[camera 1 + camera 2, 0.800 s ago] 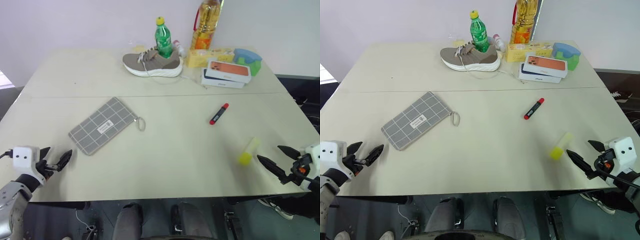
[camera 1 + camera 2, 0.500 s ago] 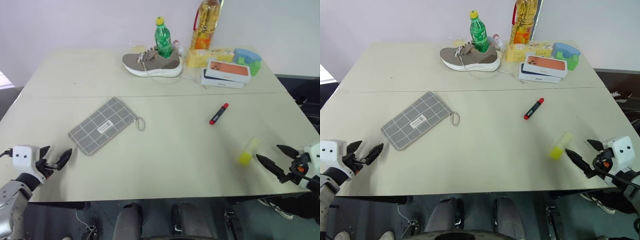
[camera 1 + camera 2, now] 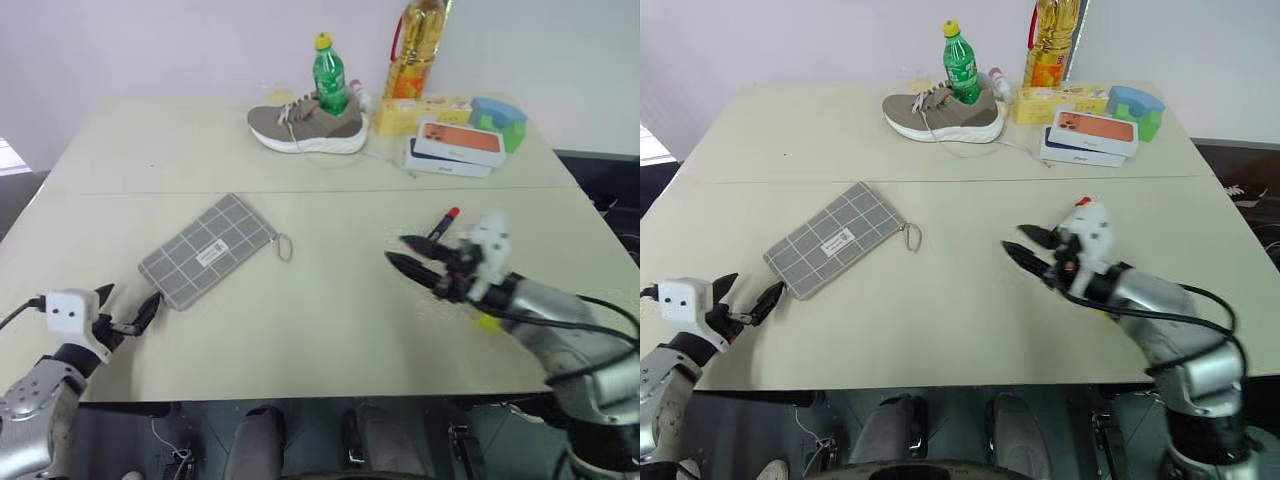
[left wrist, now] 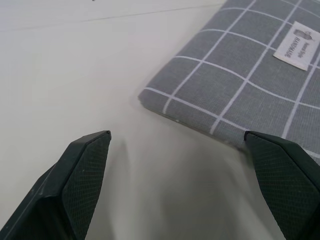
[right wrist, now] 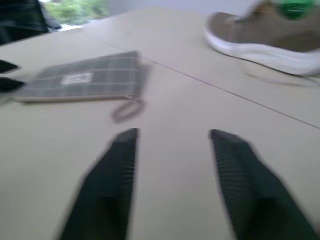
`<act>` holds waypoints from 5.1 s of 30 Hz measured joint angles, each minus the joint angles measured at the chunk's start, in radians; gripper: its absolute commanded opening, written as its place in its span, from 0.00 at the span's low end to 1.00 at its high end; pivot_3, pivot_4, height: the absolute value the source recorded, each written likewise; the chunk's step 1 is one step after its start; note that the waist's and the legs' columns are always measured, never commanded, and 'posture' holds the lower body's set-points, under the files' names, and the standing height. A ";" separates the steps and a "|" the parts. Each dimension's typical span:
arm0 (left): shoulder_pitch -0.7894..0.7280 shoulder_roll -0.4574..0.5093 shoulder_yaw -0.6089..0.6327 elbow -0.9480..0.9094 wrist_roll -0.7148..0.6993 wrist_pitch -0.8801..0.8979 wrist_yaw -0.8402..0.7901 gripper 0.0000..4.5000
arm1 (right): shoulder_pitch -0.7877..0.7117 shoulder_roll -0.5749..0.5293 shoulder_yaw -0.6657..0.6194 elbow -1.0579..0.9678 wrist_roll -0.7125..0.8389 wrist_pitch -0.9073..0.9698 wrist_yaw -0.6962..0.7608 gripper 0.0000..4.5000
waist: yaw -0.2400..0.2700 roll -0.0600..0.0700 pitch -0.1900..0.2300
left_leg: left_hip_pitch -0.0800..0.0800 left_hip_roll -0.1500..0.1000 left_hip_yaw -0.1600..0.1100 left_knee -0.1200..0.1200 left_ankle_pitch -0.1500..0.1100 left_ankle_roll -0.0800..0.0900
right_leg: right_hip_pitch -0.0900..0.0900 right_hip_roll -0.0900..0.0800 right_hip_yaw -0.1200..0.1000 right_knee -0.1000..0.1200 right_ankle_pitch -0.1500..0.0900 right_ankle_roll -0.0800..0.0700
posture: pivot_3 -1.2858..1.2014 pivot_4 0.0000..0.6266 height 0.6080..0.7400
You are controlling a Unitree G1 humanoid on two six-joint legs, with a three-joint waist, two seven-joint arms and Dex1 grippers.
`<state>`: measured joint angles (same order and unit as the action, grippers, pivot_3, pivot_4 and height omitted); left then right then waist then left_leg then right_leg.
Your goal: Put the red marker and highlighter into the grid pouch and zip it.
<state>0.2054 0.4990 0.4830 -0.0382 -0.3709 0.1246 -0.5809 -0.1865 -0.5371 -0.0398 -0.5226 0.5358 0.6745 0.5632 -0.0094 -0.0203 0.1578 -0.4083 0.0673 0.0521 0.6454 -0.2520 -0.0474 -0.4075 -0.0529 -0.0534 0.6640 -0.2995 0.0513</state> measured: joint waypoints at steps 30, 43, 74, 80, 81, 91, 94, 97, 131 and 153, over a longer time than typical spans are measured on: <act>0.061 0.079 -0.036 0.022 0.067 -0.139 -0.073 1.00 | -0.659 0.682 0.418 1.137 -0.500 -0.195 -0.260 0.00 | -0.016 0.000 0.000 | 0.001 0.001 0.000 -0.001 0.000 0.000 | -0.001 -0.008 -0.003 0.004 0.001 0.001 | 0.52 0.24 1.00; -0.015 0.345 -0.112 0.313 0.333 -0.639 -0.174 1.00 | -0.660 0.683 0.404 1.149 -0.494 -0.203 -0.256 0.00 | -0.019 0.005 0.003 | 0.001 0.001 0.001 -0.001 0.000 0.000 | -0.002 -0.009 -0.003 0.004 0.001 0.000 | 0.52 0.24 1.00; -0.439 0.357 -0.483 0.718 0.687 -1.158 0.111 0.02 | -0.659 0.683 0.412 1.145 -0.504 -0.200 -0.254 0.00 | -0.010 0.019 -0.004 | 0.001 0.000 0.009 -0.001 0.000 0.000 | -0.001 -0.009 -0.004 0.004 0.003 0.005 | 0.52 0.24 1.00; -0.415 0.353 -0.480 0.697 0.635 -1.133 0.122 0.02 | -0.654 0.680 0.415 1.117 -0.519 -0.213 -0.261 0.00 | -0.012 0.020 -0.003 | 0.000 0.000 0.009 -0.001 0.000 0.000 | -0.003 -0.009 -0.004 0.004 0.003 0.005 | 0.52 0.24 1.00; -0.409 0.345 -0.477 0.683 0.609 -1.116 0.115 0.02 | -0.644 0.674 0.416 1.089 -0.525 -0.230 -0.260 0.00 | -0.010 0.020 -0.003 | 0.000 0.000 0.009 -0.001 0.000 0.000 | -0.003 -0.009 -0.004 0.004 0.003 0.005 | 0.52 0.24 1.00; -0.321 0.165 -0.511 0.178 0.254 -0.609 -0.043 0.00 | -0.416 0.428 0.234 0.488 -0.439 -0.093 -0.160 0.45 | -0.006 0.014 -0.001 | -0.003 -0.001 0.004 0.000 -0.001 0.002 | -0.002 -0.008 -0.003 0.001 0.005 0.008 | 0.52 0.24 1.00; -0.346 0.106 -0.527 0.118 0.247 -0.518 -0.045 0.00 | -0.338 0.318 0.173 0.351 -0.392 0.012 -0.117 0.75 | -0.006 0.014 -0.001 | -0.002 -0.001 0.005 0.000 -0.001 0.002 | -0.002 -0.004 -0.003 0.001 0.005 0.008 | 0.52 0.24 1.00; -0.379 0.001 -0.567 0.100 0.246 -0.425 -0.026 0.00 | -0.270 0.227 0.086 0.243 -0.338 0.147 -0.095 0.99 | -0.006 0.013 0.000 | -0.002 -0.001 0.005 0.000 -0.001 0.002 | -0.002 -0.002 -0.002 0.001 0.005 0.008 | 0.52 0.24 1.00; -0.351 -0.053 -0.614 -0.078 0.226 -0.307 -0.109 0.00 | -0.249 0.091 0.146 0.133 -0.329 0.267 -0.177 0.01 | -0.003 0.012 0.002 | -0.001 0.001 0.003 0.000 -0.001 0.002 | -0.002 0.003 0.000 0.000 0.004 0.007 | 0.52 0.24 1.00; -0.533 -0.225 -0.698 0.101 0.391 -0.339 -0.002 0.00 | -0.424 -0.013 0.490 -0.064 -0.434 0.315 -0.005 0.01 | -0.002 0.009 0.004 | -0.002 0.000 0.001 0.001 -0.001 0.002 | -0.002 0.003 0.000 0.000 0.005 0.007 | 0.52 0.24 1.00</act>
<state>-0.3279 0.2738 -0.2152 0.0631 0.0202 -0.2145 -0.5833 -0.6103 -0.5503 0.4501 -0.5862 0.1019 0.9894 0.5586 -0.0110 -0.0108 0.1616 -0.4098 0.0676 0.0530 0.6464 -0.2527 -0.0456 -0.4093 -0.0494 -0.0535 0.6639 -0.2949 0.0584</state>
